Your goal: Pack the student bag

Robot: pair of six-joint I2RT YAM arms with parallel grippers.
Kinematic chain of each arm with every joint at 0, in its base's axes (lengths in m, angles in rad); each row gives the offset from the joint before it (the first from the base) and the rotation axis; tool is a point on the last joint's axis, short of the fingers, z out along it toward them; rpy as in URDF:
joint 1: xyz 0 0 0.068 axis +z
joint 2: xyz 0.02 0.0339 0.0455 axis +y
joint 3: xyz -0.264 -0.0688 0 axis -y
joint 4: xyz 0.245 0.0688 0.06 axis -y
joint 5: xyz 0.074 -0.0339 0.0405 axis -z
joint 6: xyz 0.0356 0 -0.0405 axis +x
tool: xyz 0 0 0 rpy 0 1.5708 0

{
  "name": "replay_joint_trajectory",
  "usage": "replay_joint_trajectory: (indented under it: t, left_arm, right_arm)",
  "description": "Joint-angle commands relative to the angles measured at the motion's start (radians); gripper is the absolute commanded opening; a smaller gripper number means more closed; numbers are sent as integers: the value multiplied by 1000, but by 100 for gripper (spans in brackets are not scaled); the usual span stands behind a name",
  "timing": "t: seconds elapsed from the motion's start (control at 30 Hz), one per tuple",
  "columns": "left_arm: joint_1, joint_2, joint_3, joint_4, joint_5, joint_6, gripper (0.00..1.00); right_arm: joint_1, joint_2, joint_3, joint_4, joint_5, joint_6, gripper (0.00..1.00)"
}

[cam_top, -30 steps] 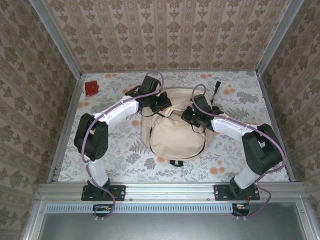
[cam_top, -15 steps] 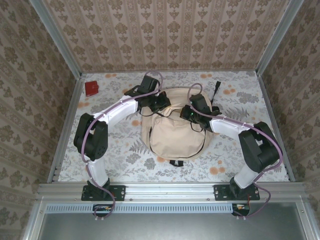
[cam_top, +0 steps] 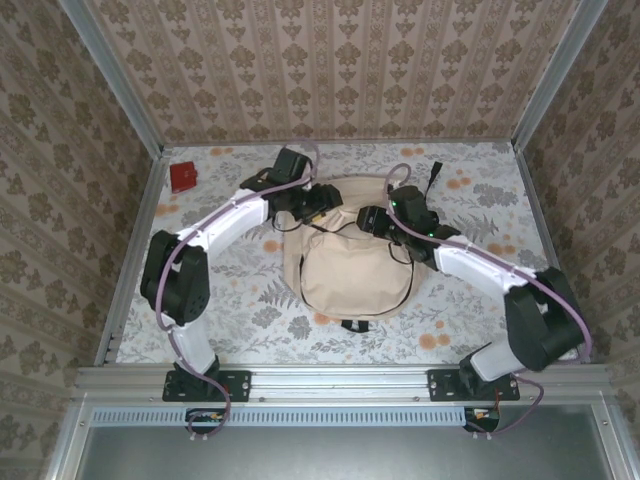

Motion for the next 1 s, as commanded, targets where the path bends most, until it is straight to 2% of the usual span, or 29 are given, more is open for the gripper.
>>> replay_joint_trajectory:
  t: [0.0, 0.1, 0.17, 0.3, 0.5, 0.63, 0.73, 0.97]
  left_arm:
    - [78, -88, 5, -75, -70, 80, 64]
    - [181, -106, -8, -140, -161, 134, 69]
    - [251, -112, -24, -143, -170, 167, 71]
    - [400, -98, -42, -128, -213, 206, 75]
    - [578, 18, 49, -88, -240, 286, 75]
    - [658, 126, 138, -44, -240, 315, 68]
    - [704, 204, 193, 11, -216, 308, 65]
    - [765, 416, 412, 9, -206, 323, 61]
  right_arm:
    - [-8, -89, -31, -129, -41, -15, 67]
    - [-28, -113, -39, -180, -67, -16, 79]
    - [-45, -121, -44, -190, -81, -14, 85]
    - [-71, -127, -46, -193, -104, -16, 92]
    - [-109, -123, -43, -194, -158, -4, 94]
    - [-117, -124, -52, -189, -174, 12, 94]
    - [-120, -128, -60, -184, -178, 31, 94]
    - [-121, -128, -68, -187, -179, 68, 93]
